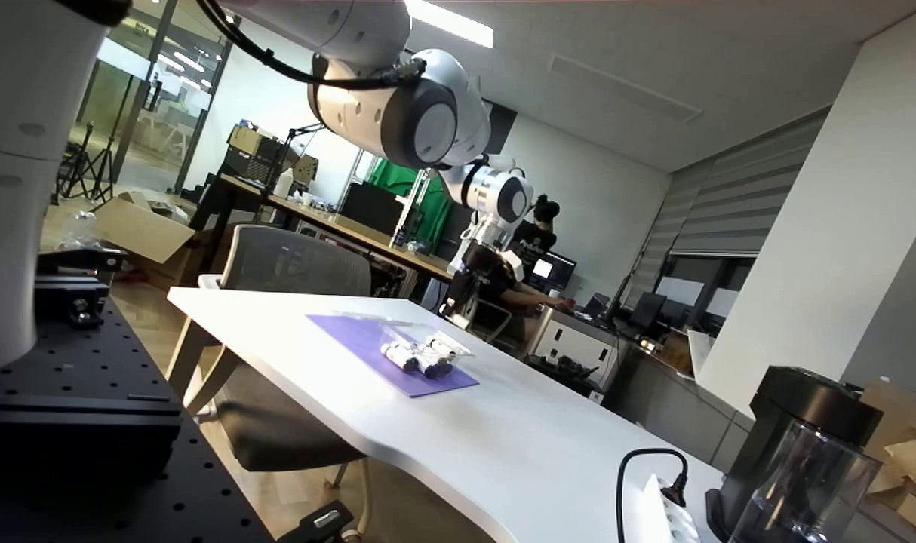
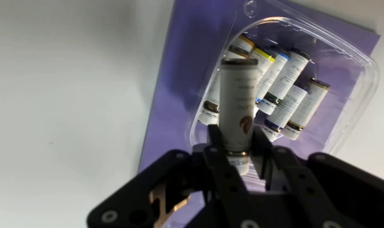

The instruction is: Open the clear container and put the thing on the table in it

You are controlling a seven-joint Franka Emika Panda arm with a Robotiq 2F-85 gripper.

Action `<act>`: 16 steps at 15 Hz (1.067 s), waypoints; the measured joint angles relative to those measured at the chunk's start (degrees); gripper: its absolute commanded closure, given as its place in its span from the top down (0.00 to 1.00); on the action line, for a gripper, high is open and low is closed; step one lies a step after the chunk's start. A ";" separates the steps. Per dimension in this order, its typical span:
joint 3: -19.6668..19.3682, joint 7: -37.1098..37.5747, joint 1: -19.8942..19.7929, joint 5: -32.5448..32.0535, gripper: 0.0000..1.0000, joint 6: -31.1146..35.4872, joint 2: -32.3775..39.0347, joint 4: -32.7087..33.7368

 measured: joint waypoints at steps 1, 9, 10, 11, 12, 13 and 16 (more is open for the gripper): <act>0.05 -0.45 -0.05 0.32 0.07 -1.12 0.19 -0.04; -0.02 -1.23 0.06 2.88 0.53 -4.86 2.91 -0.22; -0.03 -1.23 0.11 2.88 0.58 -4.87 3.07 -0.21; -0.04 -1.27 0.15 2.88 0.66 -4.87 3.11 -0.20; -0.05 -1.29 0.18 2.88 0.72 -4.86 3.10 -0.05; -0.05 -1.30 0.19 2.88 0.80 -4.68 3.06 0.17; -0.16 -1.30 0.18 2.88 0.98 -1.95 2.40 0.22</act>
